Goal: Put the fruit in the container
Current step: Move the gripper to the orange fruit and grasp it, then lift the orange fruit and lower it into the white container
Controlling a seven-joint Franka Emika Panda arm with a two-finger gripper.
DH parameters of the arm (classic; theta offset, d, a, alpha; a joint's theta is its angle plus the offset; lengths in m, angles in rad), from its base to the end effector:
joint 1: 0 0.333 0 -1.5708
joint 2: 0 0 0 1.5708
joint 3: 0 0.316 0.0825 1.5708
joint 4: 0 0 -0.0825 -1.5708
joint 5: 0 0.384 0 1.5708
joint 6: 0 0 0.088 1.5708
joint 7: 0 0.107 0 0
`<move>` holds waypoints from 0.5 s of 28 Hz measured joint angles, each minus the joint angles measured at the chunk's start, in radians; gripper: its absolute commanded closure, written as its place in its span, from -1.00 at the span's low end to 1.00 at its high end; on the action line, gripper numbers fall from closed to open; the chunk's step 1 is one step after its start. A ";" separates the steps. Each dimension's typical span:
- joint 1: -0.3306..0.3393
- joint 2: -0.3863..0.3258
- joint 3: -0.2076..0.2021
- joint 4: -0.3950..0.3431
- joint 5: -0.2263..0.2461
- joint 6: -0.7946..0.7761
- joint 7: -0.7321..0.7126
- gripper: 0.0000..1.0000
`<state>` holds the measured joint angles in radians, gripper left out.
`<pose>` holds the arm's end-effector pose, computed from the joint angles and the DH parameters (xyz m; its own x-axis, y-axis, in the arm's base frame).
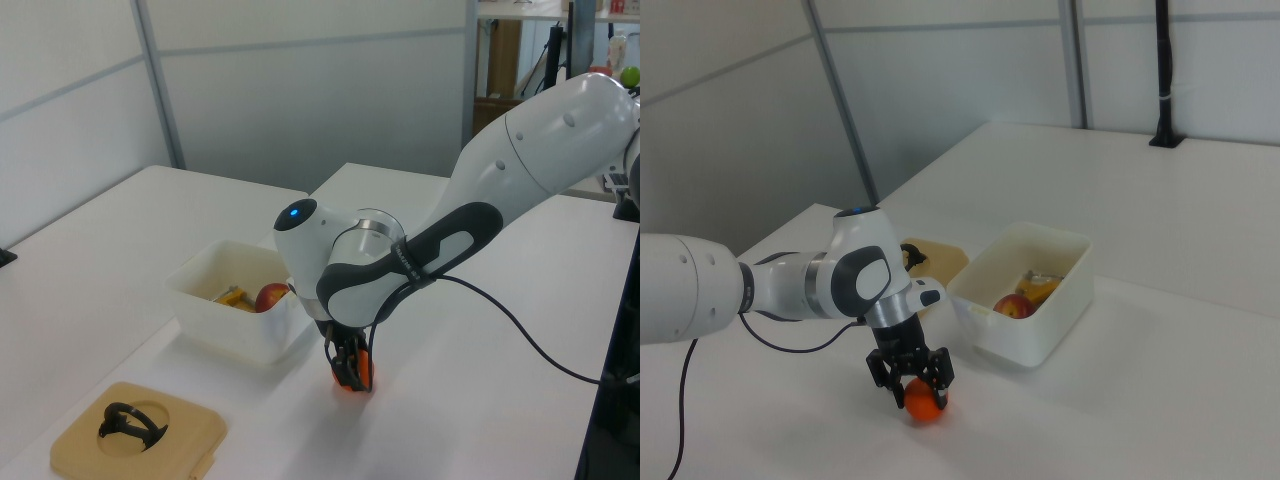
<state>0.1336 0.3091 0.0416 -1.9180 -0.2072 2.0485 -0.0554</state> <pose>0.5906 0.0921 0.3200 0.9291 0.3159 -0.1920 0.3446 -0.9282 0.1402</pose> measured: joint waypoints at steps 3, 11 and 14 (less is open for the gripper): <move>0.000 0.000 0.000 0.008 0.000 0.001 0.001 1.00; -0.013 -0.005 -0.006 0.115 0.029 0.003 0.016 0.99; -0.028 -0.010 -0.011 0.181 0.070 0.003 0.027 0.98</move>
<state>0.1059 0.2995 0.0310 -1.7375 -0.1368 2.0517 -0.0282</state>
